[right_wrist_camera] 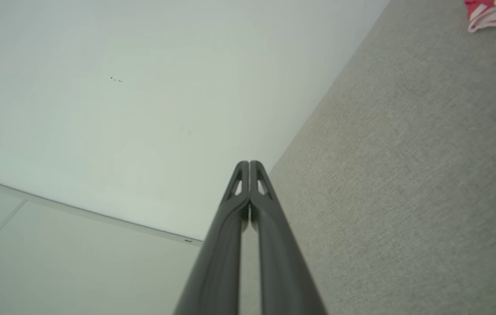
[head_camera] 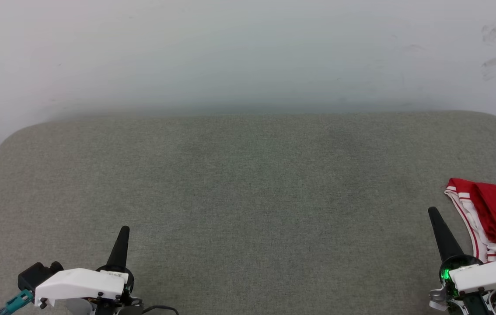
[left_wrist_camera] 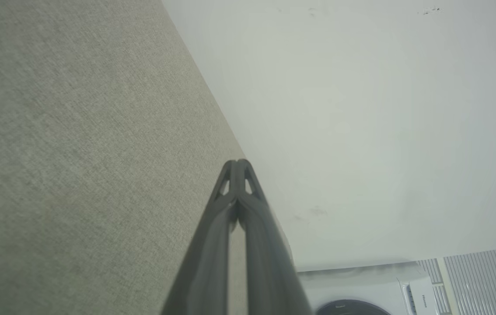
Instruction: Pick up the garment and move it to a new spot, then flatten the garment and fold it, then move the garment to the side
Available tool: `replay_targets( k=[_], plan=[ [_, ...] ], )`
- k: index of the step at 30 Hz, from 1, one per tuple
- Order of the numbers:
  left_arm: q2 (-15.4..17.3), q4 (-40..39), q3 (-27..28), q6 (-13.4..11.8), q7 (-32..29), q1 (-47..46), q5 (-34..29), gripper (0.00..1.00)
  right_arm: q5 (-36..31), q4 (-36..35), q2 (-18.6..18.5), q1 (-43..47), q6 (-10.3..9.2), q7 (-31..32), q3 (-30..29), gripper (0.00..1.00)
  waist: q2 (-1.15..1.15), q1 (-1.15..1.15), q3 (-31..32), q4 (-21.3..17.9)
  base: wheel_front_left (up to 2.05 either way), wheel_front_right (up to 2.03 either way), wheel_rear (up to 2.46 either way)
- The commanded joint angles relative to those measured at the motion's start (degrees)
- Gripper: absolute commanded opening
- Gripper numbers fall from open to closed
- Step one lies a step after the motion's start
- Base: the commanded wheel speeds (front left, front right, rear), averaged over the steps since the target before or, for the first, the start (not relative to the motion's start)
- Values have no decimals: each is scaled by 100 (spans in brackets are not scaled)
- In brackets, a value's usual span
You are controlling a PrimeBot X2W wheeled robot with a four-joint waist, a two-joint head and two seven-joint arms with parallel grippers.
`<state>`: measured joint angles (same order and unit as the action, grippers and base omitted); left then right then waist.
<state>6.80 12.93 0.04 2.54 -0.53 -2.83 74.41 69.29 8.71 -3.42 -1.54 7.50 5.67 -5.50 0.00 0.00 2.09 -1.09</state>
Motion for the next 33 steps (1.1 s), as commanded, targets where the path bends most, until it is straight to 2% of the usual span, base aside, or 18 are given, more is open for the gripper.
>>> replay_targets(
  k=[1, 33],
  plan=[
    [-4, -22, 55, 57, -36, -141, 101, 0, 138, -4, 11, -156, -1, 15, -15, 0, 0, 0, -6, 3, 0, 0, 0],
    [-286, 78, 489, 376, -442, -306, 1302, 0, 1676, 384, 52, -407, -1, 72, -82, 0, 0, 0, -150, 72, 0, 0, 0]
  ],
)
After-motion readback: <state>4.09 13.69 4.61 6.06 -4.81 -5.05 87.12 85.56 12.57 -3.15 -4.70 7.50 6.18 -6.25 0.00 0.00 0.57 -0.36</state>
